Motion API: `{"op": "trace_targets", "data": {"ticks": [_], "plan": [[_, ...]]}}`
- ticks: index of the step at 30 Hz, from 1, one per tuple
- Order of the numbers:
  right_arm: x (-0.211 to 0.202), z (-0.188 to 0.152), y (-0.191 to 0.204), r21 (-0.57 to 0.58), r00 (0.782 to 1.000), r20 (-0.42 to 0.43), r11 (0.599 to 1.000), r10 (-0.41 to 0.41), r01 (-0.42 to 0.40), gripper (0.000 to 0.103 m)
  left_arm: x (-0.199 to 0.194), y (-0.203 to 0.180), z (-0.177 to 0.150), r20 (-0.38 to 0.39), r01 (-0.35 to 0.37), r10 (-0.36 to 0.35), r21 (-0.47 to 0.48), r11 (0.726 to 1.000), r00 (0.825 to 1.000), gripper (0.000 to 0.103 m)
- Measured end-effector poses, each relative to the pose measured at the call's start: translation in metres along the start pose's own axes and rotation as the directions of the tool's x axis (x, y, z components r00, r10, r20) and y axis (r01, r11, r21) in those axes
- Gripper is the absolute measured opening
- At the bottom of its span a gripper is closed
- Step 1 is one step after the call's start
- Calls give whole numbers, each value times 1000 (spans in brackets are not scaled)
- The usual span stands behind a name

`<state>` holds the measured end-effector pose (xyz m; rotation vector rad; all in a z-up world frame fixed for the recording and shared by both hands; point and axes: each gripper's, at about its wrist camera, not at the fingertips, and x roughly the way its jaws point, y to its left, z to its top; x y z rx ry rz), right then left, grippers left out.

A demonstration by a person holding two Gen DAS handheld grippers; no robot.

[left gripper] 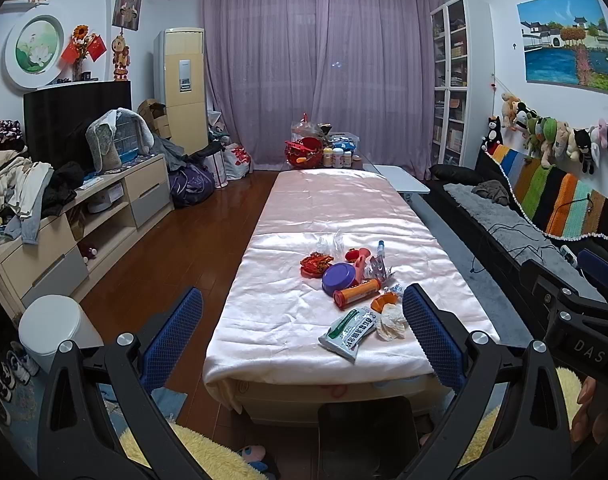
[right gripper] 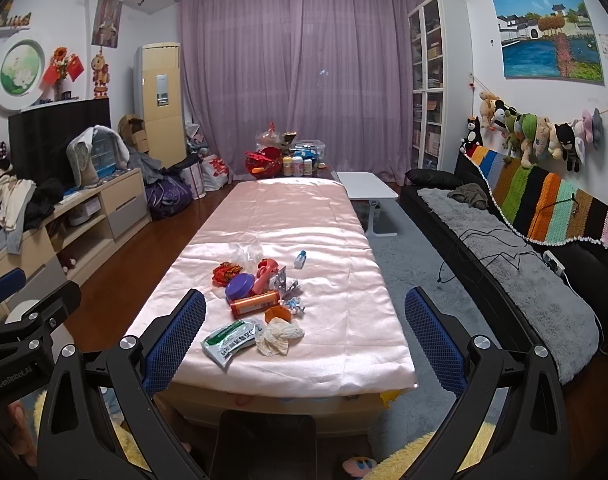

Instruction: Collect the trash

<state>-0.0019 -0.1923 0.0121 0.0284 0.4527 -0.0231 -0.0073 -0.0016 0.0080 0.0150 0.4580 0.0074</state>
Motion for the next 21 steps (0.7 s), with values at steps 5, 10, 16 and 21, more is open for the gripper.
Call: {"op": "trace_targets", "data": {"ticks": [5, 10, 16, 21], "plan": [[1, -1, -1, 1, 1000, -1, 1000, 0, 0, 100, 0, 0, 0, 0, 1, -1, 1, 1000, 1000, 95], [1, -1, -1, 1, 1000, -2, 1000, 0, 0, 100, 0, 0, -1, -1, 0, 0, 2, 1000, 1000, 95], [4, -4, -5, 16, 1000, -3, 1000, -1, 1, 100, 2, 0, -2, -4, -4, 4, -4, 1000, 1000, 95], [8, -4, -9, 41, 1000, 5, 999, 27, -27, 100, 6, 3, -4, -5, 13, -13, -16, 1000, 1000, 95]]}}
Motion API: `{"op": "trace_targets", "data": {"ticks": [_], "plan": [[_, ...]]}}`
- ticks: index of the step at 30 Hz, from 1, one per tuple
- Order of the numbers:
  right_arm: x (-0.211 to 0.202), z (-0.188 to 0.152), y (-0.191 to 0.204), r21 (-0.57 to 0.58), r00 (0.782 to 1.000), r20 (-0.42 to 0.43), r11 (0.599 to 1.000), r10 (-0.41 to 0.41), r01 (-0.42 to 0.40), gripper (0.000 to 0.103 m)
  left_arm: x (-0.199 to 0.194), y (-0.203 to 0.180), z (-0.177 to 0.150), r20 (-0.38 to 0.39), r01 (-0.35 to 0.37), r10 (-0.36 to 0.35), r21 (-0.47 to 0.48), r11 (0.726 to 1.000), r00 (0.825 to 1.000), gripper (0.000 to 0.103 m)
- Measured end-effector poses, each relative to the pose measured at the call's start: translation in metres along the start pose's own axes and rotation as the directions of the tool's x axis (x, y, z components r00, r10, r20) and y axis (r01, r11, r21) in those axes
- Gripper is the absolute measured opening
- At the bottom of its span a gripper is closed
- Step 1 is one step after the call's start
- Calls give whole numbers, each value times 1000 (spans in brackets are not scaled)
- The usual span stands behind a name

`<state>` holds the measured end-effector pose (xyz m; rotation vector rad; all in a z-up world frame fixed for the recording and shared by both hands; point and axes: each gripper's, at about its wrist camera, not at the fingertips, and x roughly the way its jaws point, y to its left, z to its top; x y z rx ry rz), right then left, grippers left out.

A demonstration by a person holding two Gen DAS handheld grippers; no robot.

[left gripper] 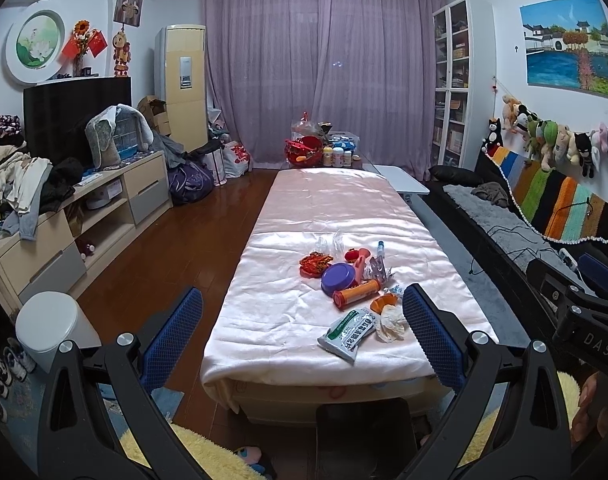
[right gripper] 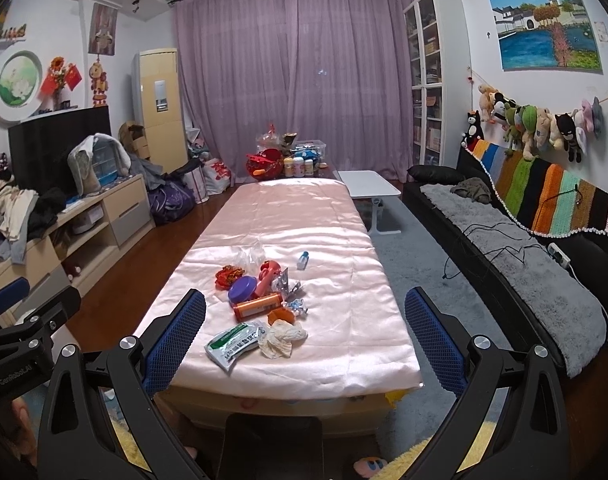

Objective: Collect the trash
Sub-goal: 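Grasp the crumpled white tissue with the right tool while the left tool grasps the white-green packet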

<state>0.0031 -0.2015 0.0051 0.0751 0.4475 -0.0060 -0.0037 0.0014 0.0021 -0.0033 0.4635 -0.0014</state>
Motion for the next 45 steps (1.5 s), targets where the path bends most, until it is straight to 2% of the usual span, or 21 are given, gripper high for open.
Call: {"op": "trace_targets", "data": {"ticks": [4, 7, 13, 18, 25, 30, 32, 35, 39, 42, 45], "plan": [[19, -6, -1, -1, 999, -32, 1000, 6, -6, 100, 20, 6, -4, -26, -24, 24, 3, 1000, 999, 95], [28, -14, -2, -12, 1000, -8, 1000, -7, 7, 100, 36, 7, -8, -41, -67, 68, 30, 997, 997, 95], [67, -26, -7, -2, 996, -86, 1000, -9, 8, 100, 83, 13, -24, -149, -9, 11, 11, 1000, 989, 95], [107, -42, -13, 14, 984, -179, 1000, -4, 7, 100, 121, 7, -38, -218, 21, -12, 39, 999, 976, 94], [155, -61, -10, 24, 960, -278, 999, 27, -21, 100, 184, 2, -68, -360, 86, -66, 38, 996, 931, 89], [195, -73, -7, 57, 923, -372, 995, 99, -84, 83, 217, -8, -82, -435, 159, -134, 21, 987, 890, 87], [213, -76, -6, 62, 907, -405, 993, 117, -100, 72, 228, -15, -85, -454, 179, -144, 35, 983, 879, 87], [232, -79, -6, 91, 888, -433, 988, 151, -124, 68, 243, -27, -88, -479, 214, -168, 44, 976, 862, 87], [254, -79, -4, 106, 872, -459, 985, 170, -136, 66, 267, -41, -93, -512, 229, -165, 63, 971, 843, 82], [267, -82, -2, 94, 861, -480, 986, 167, -139, 64, 284, -46, -95, -522, 213, -133, 95, 972, 842, 73], [279, -86, 0, 96, 845, -503, 983, 183, -155, 56, 294, -46, -95, -531, 223, -143, 90, 971, 835, 68]]}}
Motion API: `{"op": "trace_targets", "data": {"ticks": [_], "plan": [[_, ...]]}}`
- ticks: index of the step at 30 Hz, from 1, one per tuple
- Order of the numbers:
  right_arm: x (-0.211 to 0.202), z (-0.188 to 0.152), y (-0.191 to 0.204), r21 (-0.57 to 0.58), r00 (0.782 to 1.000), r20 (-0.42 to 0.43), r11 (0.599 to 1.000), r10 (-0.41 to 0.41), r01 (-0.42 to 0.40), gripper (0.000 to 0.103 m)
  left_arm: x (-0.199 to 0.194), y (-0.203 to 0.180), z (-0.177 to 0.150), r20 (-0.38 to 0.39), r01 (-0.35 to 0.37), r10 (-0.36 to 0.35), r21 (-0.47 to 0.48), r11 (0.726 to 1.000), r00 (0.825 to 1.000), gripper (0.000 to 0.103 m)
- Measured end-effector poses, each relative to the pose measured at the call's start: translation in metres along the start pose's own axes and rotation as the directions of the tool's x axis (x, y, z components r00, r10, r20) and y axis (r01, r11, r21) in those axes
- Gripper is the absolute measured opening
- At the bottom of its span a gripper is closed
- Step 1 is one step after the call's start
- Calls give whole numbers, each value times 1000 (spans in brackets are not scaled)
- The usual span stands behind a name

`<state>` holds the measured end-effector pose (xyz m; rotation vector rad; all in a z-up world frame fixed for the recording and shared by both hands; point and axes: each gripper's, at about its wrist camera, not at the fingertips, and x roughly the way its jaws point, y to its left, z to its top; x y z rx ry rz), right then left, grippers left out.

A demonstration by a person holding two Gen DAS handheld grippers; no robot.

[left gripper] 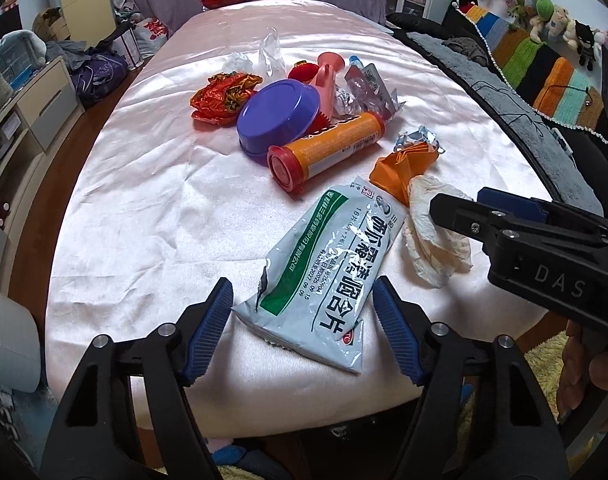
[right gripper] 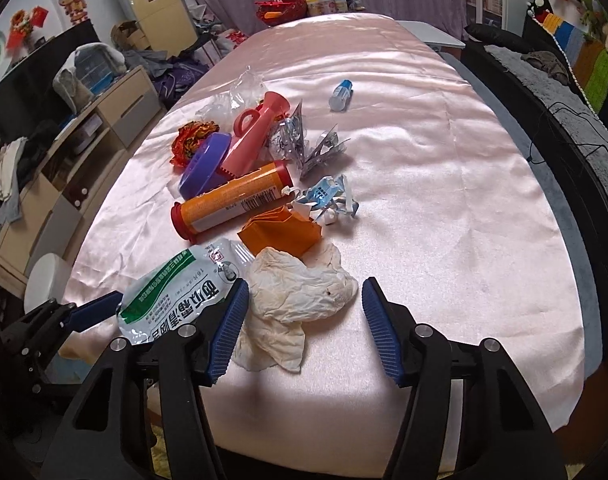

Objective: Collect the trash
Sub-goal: 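Grasp the crumpled white tissue with the right tool while the left tool grasps the white-green packet, then lower both held items into the black bin under the table and open both tools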

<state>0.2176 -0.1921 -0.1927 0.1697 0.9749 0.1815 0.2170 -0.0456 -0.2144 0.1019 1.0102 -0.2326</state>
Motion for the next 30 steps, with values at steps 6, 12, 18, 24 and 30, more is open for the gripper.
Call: {"op": "trace_targets", "data": {"ticks": [6, 12, 18, 24, 30], "plan": [[9, -5, 4, -40, 1000, -16, 999, 10, -11, 22, 6, 7, 6, -2, 83, -83, -33, 996, 997, 55], [-2, -9, -3, -35, 1000, -11, 999, 21, -22, 12, 6, -2, 4, 3, 92, -92, -14, 996, 996, 46], [-21, -18, -12, -18, 1000, 11, 1000, -6, 6, 12, 3, -13, -5, 18, 58, -58, 1, 998, 998, 41], [-40, -30, -14, -20, 999, 29, 999, -28, 29, 12, -8, -17, -10, 31, 67, -66, -9, 998, 997, 11], [-68, -45, -11, -23, 998, 62, 999, -32, 33, 12, -40, -24, -34, 38, 87, -87, 0, 996, 995, 9]]}}
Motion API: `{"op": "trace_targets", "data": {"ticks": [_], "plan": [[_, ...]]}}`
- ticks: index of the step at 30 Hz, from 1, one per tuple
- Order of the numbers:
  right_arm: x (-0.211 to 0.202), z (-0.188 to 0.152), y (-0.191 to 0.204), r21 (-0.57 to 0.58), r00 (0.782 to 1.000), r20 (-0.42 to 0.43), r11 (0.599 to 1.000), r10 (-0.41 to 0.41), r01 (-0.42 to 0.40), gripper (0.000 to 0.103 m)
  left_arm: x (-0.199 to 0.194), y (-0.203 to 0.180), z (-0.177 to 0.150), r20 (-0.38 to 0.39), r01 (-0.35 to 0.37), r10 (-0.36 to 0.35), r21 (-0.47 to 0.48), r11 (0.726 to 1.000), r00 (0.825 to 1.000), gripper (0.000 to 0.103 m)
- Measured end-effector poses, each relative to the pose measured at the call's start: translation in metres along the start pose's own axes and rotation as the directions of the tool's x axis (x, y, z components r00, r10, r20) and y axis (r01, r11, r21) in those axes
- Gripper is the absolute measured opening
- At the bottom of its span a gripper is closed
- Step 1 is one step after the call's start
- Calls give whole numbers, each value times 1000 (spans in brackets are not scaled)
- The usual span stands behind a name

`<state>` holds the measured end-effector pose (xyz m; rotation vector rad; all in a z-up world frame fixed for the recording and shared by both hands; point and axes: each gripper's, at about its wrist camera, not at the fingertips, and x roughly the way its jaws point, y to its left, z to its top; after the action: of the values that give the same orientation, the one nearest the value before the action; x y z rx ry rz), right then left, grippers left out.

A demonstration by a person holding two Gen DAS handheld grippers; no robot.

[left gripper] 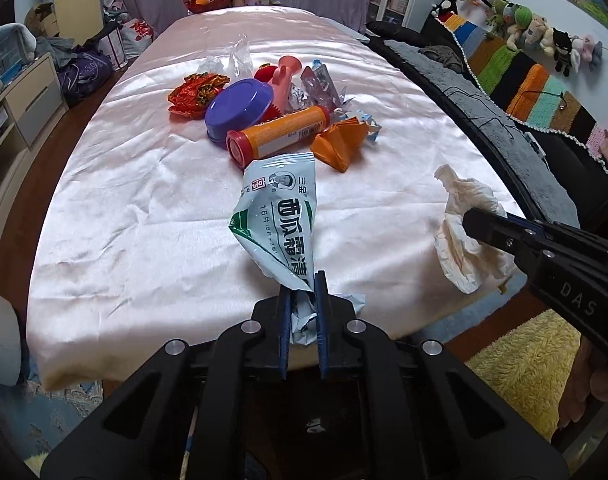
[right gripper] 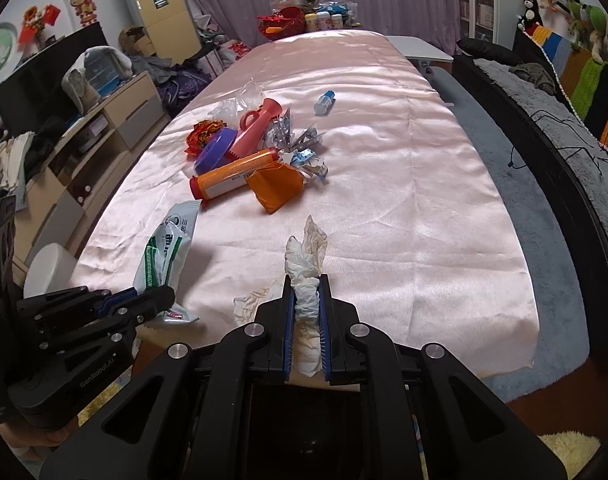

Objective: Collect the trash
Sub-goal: 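Lower both held items into the black bin under the table and open both tools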

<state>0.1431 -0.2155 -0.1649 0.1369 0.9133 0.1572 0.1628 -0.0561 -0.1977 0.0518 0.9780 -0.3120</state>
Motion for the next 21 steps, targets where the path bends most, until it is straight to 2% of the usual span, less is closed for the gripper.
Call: {"op": "trace_targets", "data": {"ticks": [5, 9, 16, 21], "plan": [[-20, -19, 8, -34, 1000, 2, 999, 5, -4, 12, -37, -10, -24, 30, 16, -17, 17, 1000, 999, 10], [-24, -40, 12, -55, 1000, -26, 998, 9, -10, 12, -48, -18, -45, 14, 47, -47, 22, 999, 999, 10], [-26, -71, 18, -84, 998, -69, 996, 5, -11, 12, -41, -27, -80, -52, 100, -100, 2, 995, 994, 10], [-14, -89, 17, -75, 993, -121, 997, 5, -14, 12, -22, -30, -103, -112, 124, -125, -15, 992, 986, 10]]}}
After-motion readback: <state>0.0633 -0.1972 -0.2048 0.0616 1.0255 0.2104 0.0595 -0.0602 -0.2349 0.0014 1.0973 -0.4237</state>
